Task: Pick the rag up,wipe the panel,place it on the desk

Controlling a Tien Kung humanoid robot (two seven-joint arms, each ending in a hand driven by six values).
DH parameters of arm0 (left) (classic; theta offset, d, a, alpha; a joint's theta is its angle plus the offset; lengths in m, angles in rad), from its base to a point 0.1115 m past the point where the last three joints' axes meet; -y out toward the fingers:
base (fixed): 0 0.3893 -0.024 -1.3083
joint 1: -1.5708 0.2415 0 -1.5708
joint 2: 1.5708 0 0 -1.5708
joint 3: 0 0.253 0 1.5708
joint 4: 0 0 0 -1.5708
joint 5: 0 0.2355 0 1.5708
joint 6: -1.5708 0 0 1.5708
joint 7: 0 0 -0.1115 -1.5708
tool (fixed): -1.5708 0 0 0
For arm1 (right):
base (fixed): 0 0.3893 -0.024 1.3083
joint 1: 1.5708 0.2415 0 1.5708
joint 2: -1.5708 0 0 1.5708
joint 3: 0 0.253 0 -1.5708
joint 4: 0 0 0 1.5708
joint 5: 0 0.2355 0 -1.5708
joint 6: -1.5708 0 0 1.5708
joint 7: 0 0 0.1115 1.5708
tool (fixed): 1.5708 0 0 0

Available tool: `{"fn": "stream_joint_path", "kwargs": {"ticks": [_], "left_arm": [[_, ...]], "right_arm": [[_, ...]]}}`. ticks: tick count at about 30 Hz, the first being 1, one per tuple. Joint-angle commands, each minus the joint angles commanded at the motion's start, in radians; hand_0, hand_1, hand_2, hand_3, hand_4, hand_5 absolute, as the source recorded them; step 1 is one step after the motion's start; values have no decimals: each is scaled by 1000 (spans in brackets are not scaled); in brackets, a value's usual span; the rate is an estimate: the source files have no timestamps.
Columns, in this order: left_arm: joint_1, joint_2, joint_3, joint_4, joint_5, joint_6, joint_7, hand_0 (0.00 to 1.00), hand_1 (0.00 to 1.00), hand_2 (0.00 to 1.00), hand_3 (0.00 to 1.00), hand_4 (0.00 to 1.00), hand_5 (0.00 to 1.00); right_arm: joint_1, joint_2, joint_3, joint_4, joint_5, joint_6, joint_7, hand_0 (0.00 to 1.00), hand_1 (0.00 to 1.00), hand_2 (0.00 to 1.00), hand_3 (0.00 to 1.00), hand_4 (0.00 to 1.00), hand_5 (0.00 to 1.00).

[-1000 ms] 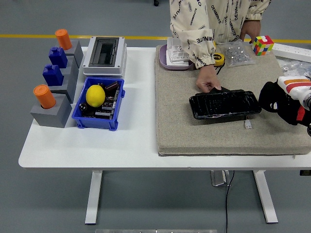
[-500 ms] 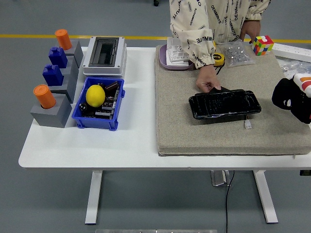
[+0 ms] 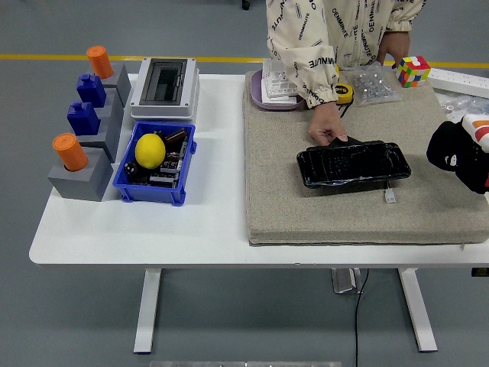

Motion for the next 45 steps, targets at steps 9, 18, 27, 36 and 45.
{"fn": "stream_joint_path", "kwargs": {"ticks": [9, 18, 27, 36, 45], "left_arm": [[-1, -1, -2, 0, -1, 1, -1, 651, 698, 747, 567, 600, 476], [-1, -1, -6, 0, 2, 1, 0, 651, 698, 747, 567, 600, 477], [-3, -3, -2, 0, -2, 0, -2, 650, 698, 747, 567, 600, 476], [-2, -2, -6, 0, 1, 0, 0, 650, 697, 746, 567, 600, 477], [-2, -3, -6, 0, 0, 0, -1, 650, 697, 747, 568, 600, 477]], "right_arm": [[-4, -4, 11, -1, 9, 17, -7, 270, 331, 394, 373, 906, 29], [-6, -8, 29, 3, 8, 40, -13, 392, 461, 516, 487, 872, 230], [-9, -6, 44, 8, 4, 62, -18, 439, 504, 556, 505, 943, 291], [-11, -10, 60, 7, -3, 114, -43, 648, 641, 741, 762, 998, 388], [-12, -12, 72, 9, -9, 126, -53, 726, 714, 816, 807, 998, 424]]}}
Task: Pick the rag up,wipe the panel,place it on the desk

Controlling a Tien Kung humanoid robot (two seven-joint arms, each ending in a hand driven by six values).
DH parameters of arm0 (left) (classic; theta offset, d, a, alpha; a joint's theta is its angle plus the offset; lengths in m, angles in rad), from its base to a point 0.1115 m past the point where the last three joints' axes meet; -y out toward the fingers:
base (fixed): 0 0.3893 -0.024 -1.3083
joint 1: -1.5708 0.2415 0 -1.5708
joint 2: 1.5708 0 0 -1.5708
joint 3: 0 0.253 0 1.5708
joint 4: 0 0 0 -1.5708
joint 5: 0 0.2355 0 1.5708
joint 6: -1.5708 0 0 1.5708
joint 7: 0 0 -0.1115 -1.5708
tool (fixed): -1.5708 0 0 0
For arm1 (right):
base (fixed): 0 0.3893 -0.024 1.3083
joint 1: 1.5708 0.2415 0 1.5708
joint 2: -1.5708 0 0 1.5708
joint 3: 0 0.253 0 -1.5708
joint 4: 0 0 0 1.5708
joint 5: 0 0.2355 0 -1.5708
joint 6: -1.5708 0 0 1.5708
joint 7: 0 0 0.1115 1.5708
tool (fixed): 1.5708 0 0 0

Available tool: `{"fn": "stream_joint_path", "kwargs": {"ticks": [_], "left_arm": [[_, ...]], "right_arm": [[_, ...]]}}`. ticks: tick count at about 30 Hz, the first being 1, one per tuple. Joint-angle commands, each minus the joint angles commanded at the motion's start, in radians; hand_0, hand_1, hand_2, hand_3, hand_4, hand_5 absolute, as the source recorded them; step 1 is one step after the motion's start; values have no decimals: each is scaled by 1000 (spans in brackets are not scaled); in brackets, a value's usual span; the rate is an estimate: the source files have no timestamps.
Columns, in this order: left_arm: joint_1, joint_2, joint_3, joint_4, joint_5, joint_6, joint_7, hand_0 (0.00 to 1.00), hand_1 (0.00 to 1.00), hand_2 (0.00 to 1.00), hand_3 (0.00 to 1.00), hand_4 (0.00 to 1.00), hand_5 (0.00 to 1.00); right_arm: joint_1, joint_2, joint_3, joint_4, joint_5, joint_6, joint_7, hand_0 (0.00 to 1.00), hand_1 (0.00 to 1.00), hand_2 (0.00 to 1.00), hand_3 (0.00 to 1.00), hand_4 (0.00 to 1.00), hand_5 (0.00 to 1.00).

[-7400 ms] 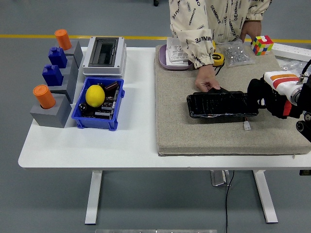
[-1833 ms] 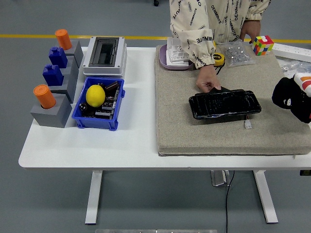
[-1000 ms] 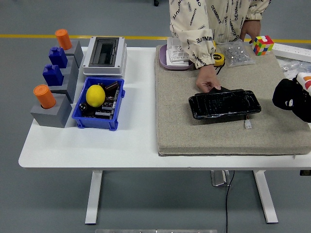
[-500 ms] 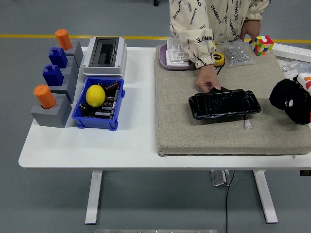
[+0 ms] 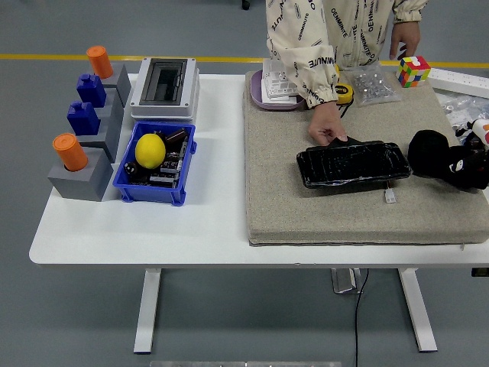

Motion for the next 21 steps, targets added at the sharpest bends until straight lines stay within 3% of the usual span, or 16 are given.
{"fn": "stream_joint_path", "kwargs": {"ticks": [2, 7, 10, 21], "left_arm": [[1, 0, -1, 0, 1, 0, 1, 650, 697, 747, 567, 600, 477], [2, 0, -2, 0, 2, 0, 1, 650, 697, 747, 567, 600, 477], [2, 0, 0, 0, 2, 0, 0, 650, 698, 747, 567, 599, 477], [6, -1, 8, 0, -1, 0, -1, 650, 697, 747, 566, 600, 477]], "right_arm": [[-1, 0, 7, 2, -2, -2, 0, 766, 756, 845, 832, 998, 431], [-12, 0, 43, 19, -14, -13, -2, 766, 756, 845, 832, 998, 431], [-32, 0, 77, 41, -22, -47, 3, 754, 743, 838, 829, 998, 445], [-149, 46, 262, 124, -42, -255, 70, 733, 719, 796, 808, 998, 440]]}}
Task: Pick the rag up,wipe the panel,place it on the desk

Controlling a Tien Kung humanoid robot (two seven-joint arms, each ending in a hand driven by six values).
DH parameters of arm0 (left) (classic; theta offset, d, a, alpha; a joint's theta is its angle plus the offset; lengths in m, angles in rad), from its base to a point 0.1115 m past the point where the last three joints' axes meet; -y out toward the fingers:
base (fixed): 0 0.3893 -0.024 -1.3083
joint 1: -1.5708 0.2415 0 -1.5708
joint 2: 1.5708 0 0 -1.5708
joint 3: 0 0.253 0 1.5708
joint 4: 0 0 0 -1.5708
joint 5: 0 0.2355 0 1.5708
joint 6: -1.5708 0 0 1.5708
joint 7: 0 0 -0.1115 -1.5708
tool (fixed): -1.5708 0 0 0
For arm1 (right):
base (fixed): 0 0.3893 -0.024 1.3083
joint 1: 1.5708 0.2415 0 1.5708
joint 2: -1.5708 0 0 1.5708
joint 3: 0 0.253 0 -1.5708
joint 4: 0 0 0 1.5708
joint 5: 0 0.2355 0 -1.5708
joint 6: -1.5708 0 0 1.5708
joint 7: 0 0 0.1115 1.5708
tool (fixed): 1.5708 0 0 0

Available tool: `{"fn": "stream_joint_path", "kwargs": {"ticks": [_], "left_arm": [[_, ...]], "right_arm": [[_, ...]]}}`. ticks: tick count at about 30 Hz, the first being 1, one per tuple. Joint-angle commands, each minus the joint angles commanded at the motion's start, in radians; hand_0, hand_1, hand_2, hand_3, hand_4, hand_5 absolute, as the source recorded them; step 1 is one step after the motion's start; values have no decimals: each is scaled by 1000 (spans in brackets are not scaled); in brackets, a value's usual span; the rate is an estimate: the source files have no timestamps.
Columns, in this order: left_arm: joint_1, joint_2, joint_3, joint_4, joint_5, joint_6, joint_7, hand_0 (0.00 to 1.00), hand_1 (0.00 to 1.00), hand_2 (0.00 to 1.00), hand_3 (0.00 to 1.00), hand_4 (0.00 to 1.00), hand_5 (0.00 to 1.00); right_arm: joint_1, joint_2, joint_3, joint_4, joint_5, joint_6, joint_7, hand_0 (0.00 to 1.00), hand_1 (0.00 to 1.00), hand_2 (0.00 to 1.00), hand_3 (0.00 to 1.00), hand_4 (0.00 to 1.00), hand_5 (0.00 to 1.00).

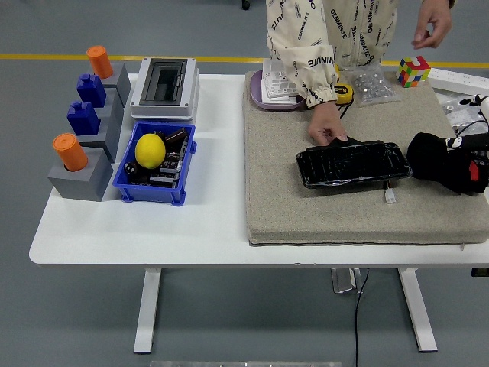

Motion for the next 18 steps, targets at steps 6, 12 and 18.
{"fn": "stream_joint_path", "kwargs": {"ticks": [6, 12, 18], "left_arm": [[2, 1, -1, 0, 4, 1, 2, 650, 697, 747, 566, 600, 477], [4, 1, 2, 0, 3, 0, 2, 650, 697, 747, 567, 600, 477], [0, 1, 7, 0, 2, -1, -2, 650, 697, 747, 567, 600, 477]], "right_arm": [[-48, 9, 85, 37, 18, -34, 19, 724, 707, 780, 794, 998, 440], [-78, 14, 122, 48, 28, -34, 30, 707, 687, 756, 763, 998, 438], [-121, 28, 188, 87, 54, -34, 47, 681, 669, 737, 744, 998, 440]]}}
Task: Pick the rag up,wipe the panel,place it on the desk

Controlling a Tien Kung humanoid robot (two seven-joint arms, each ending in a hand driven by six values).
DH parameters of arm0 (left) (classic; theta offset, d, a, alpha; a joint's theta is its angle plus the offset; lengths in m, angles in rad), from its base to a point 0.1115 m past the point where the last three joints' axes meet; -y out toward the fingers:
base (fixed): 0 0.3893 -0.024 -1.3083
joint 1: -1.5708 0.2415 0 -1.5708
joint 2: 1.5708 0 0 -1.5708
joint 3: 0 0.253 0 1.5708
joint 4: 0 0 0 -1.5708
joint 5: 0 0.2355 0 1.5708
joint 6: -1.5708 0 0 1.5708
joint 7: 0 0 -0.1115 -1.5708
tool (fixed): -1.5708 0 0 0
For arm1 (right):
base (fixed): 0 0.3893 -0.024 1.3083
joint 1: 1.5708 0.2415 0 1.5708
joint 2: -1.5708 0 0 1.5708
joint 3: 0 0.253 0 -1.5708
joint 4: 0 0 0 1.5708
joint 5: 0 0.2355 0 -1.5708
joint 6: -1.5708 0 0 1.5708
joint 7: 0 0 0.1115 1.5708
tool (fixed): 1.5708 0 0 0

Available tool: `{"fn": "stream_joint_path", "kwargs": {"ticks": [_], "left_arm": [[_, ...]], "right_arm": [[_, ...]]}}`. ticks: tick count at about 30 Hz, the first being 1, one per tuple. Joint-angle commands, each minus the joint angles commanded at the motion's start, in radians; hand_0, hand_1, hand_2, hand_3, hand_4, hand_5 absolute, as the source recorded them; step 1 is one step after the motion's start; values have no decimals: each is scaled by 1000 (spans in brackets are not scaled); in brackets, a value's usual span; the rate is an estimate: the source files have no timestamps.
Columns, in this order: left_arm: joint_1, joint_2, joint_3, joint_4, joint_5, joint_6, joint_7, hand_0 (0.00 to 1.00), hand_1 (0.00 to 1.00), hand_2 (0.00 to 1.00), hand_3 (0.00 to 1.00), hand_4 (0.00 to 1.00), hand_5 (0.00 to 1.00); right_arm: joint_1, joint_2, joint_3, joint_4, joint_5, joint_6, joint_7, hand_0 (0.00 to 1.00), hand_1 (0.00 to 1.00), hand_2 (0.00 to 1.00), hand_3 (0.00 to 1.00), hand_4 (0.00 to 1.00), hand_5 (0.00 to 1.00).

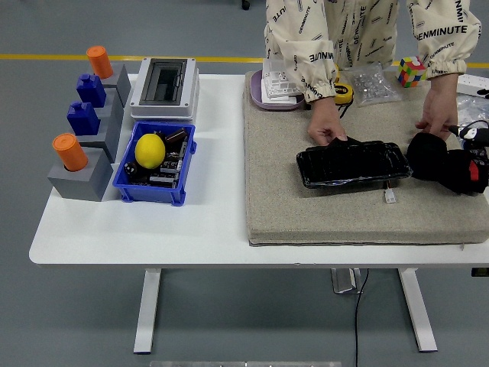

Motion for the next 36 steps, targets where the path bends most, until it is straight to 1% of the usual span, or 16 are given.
{"fn": "stream_joint_path", "kwargs": {"ticks": [4, 5, 9, 12, 15, 16, 17, 19, 21, 24, 30, 34, 35, 36], "left_arm": [[3, -1, -6, 0, 2, 1, 1, 650, 697, 747, 567, 600, 477], [3, -2, -7, 0, 2, 1, 1, 650, 697, 747, 568, 600, 477], [6, -4, -10, 0, 2, 0, 1, 650, 697, 747, 568, 600, 477], [7, -5, -13, 0, 4, 0, 2, 650, 697, 747, 568, 600, 477], [7, -6, -12, 0, 3, 0, 1, 650, 697, 747, 568, 600, 477], [7, -7, -12, 0, 2, 0, 0, 650, 697, 747, 568, 600, 477], [7, -7, -11, 0, 1, 0, 0, 651, 697, 746, 567, 600, 477], [5, -8, -7, 0, -2, -1, -1, 651, 697, 746, 567, 600, 477], [3, -8, -6, 0, -3, -1, -2, 651, 697, 746, 567, 600, 477], [3, -6, -8, 0, -1, 0, -2, 651, 697, 746, 567, 600, 477], [8, -7, -17, 0, 4, 1, 2, 650, 697, 747, 567, 600, 477], [9, -9, -16, 0, 2, 0, 2, 650, 697, 747, 567, 600, 477], [8, -9, -14, 0, 0, 0, 0, 650, 697, 746, 567, 600, 477], [7, -9, -13, 0, -1, -1, -1, 650, 697, 746, 567, 600, 477]], "right_arm": [[-45, 26, 67, 43, 59, -5, 20, 681, 669, 737, 744, 998, 440], [-52, 31, 77, 50, 71, -4, 24, 658, 660, 728, 734, 998, 434], [-95, 62, 133, 78, 166, 5, 48, 658, 660, 728, 734, 998, 434], [-114, 90, 150, 91, 280, 11, 67, 653, 655, 720, 726, 998, 438], [-125, 116, 140, 109, 403, 34, 92, 653, 655, 720, 726, 998, 438], [-125, 121, 137, 111, 442, 43, 96, 653, 655, 720, 726, 998, 438], [-124, 126, 130, 113, 487, 62, 104, 642, 651, 720, 723, 998, 454], [-117, 131, 128, 113, 578, 96, 110, 642, 651, 720, 723, 998, 454], [-110, 132, 139, 110, 656, 136, 106, 642, 651, 720, 723, 998, 454], [-101, 132, 166, 101, 777, 174, 103, 636, 649, 723, 711, 998, 455], [-96, 125, 194, 81, 1031, 216, 118, 634, 647, 724, 699, 998, 459], [-89, 119, 192, 65, 1200, 263, 170, 634, 647, 724, 699, 998, 459], [-86, 118, 192, 61, 1239, 284, 188, 600, 627, 703, 631, 998, 459], [-83, 117, 192, 58, 1284, 307, 201, 600, 627, 703, 631, 998, 459]]}}
